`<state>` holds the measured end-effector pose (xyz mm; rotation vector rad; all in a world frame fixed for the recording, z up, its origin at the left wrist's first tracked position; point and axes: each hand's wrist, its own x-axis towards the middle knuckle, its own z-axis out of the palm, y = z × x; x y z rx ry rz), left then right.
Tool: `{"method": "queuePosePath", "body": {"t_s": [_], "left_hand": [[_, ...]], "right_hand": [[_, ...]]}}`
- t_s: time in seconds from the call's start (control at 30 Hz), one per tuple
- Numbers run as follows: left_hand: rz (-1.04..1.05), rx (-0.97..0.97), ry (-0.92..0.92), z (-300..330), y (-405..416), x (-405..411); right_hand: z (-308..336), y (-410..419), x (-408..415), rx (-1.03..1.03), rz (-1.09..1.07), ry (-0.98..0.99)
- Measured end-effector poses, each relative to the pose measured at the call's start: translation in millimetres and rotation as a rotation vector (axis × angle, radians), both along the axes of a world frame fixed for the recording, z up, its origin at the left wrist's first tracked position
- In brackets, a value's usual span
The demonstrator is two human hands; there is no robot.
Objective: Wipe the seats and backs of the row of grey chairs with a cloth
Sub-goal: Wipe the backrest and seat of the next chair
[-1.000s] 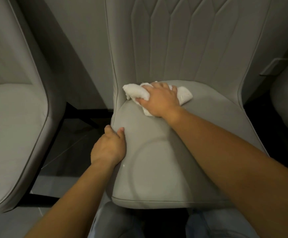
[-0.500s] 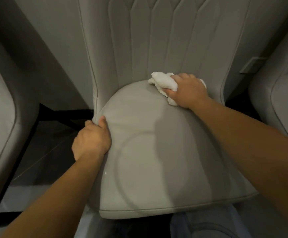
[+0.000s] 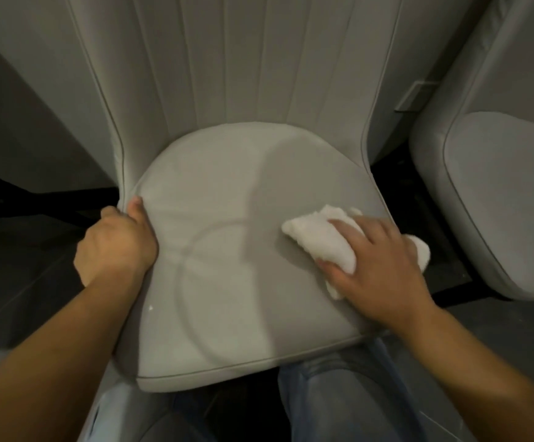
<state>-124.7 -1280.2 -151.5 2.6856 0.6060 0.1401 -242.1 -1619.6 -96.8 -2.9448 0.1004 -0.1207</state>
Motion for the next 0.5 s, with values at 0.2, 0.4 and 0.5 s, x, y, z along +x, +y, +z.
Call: {"method": "queuePosePath", "body": {"t_s": [0.2, 0.4, 0.5], "left_hand": [[0.004, -0.006, 0.012, 1, 0, 0], [0.016, -0.019, 0.018, 3, -3, -1], [0.027, -0.016, 0.031, 5, -3, -3]], "right_hand": [[0, 20, -28, -0.018, -0.015, -0.034], [-8, 37, 63, -0.037, 0.038, 0.08], [-13, 52, 109, -0.055, 0.044, 0.093]]}}
